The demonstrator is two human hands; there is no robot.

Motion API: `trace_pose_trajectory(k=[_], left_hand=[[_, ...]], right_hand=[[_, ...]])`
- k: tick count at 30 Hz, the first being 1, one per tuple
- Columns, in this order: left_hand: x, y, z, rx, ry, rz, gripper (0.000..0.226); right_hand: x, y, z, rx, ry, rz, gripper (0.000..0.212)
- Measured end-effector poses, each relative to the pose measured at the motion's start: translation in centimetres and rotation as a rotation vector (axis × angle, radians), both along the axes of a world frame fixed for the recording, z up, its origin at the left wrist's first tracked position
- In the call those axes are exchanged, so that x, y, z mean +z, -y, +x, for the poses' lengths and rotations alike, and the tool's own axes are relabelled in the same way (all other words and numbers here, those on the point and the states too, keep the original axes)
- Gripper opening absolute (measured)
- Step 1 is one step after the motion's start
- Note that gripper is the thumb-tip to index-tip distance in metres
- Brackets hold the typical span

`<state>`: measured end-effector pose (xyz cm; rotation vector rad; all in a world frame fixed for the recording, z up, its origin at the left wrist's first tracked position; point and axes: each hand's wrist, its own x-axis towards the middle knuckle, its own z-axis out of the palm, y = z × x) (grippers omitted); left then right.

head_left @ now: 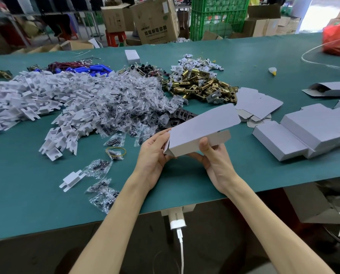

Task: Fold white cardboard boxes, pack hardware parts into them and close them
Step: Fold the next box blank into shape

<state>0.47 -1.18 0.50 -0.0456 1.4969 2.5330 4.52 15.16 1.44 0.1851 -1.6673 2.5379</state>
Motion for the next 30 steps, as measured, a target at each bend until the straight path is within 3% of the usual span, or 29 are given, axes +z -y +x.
trace_pose_trajectory(k=[13, 19, 24, 30], left_hand=[[-0.22, 0.19, -0.17, 0.024, 0.023, -0.014, 0.033], [-0.45, 0.23, -0.33, 0.027, 0.009, -0.023, 0.030], [-0.25, -0.14, -0.04, 0.054, -0.008, -0.076, 0.029], [-0.13, -0.49, 0.22, -0.013, -0.076, -0.141, 0.033]], right_hand=[[0.00, 0.01, 0.05, 0.061, 0.013, 0.067, 0.089], [-0.10, 0.07, 0.05, 0.097, -0.017, 0.118, 0.066], [-0.21, 0.15, -0.06, 0.070, -0.011, 0.144, 0.088], [-0.20, 0.02, -0.04, -0.014, 0.001, 0.078, 0.090]])
